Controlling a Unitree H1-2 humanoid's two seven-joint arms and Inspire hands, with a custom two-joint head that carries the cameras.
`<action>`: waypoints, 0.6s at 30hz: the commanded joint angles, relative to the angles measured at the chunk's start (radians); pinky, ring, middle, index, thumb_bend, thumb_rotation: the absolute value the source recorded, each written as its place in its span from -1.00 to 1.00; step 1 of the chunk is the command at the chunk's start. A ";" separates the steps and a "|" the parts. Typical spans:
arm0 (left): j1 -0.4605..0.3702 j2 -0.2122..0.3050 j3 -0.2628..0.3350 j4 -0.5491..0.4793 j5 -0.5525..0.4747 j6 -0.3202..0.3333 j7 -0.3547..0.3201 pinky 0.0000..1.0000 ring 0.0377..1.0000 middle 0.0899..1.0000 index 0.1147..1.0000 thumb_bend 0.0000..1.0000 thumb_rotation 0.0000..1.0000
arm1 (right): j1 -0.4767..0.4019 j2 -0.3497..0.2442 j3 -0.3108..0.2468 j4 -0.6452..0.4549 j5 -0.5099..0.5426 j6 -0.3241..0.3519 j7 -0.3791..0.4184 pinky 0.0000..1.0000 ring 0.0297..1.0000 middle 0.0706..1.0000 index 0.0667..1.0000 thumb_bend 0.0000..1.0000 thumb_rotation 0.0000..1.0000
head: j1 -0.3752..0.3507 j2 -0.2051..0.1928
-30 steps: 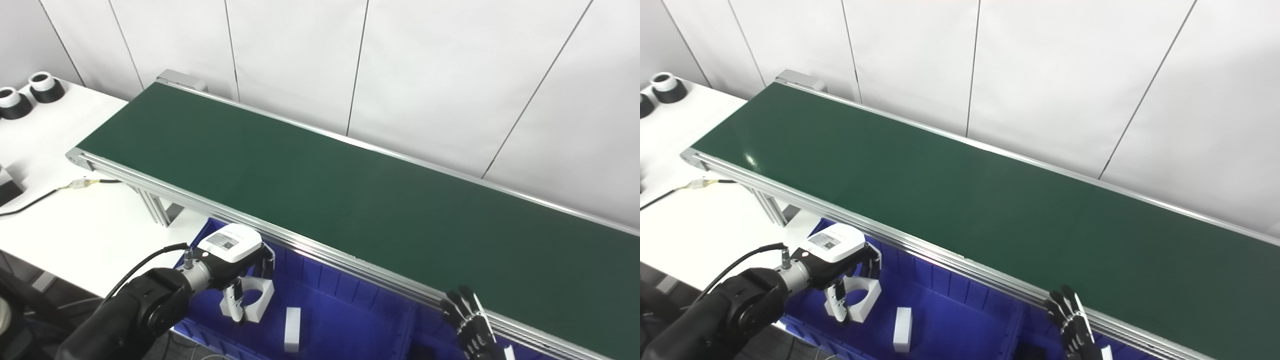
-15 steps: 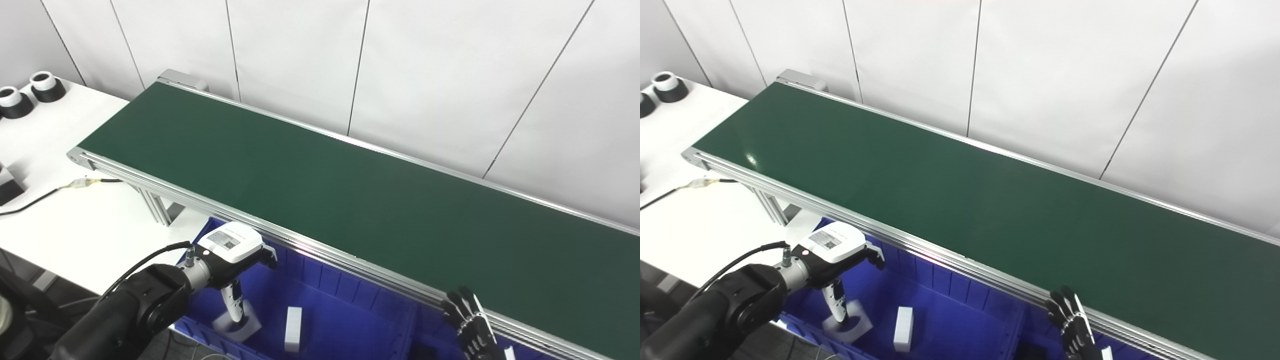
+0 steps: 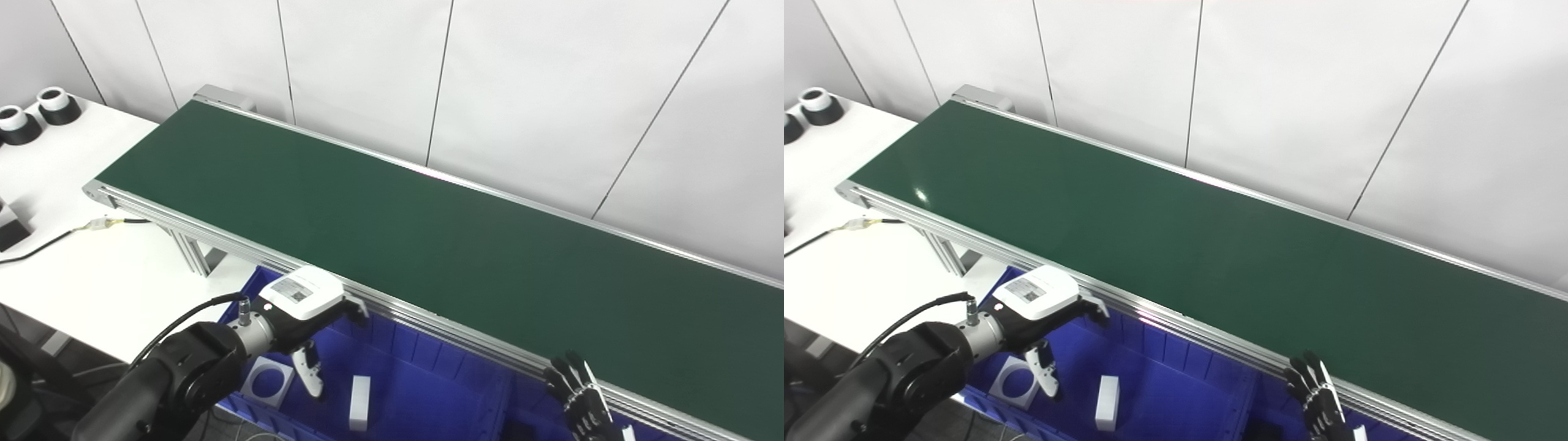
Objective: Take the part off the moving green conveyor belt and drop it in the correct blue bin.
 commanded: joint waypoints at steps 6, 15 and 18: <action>-0.022 -0.017 0.065 -0.055 -0.583 -0.060 -0.017 0.01 0.22 0.33 0.21 0.97 -0.81 | 0.000 0.039 0.021 -0.068 -0.069 -0.017 -0.016 0.67 0.70 0.77 0.89 0.73 0.96 | -0.238 0.042; -0.033 -0.116 0.043 0.012 -0.783 -0.122 0.012 -0.05 0.22 0.32 0.15 1.00 -0.81 | 0.013 0.130 0.051 -0.112 -0.174 0.020 -0.078 0.63 0.68 0.75 0.86 0.73 0.95 | -0.492 0.022; -0.030 -0.148 0.032 0.033 -0.789 -0.150 0.023 -0.06 0.21 0.31 0.15 1.00 -0.80 | 0.021 0.151 0.055 -0.117 -0.195 0.025 -0.095 0.64 0.68 0.76 0.85 0.76 0.96 | -0.537 0.011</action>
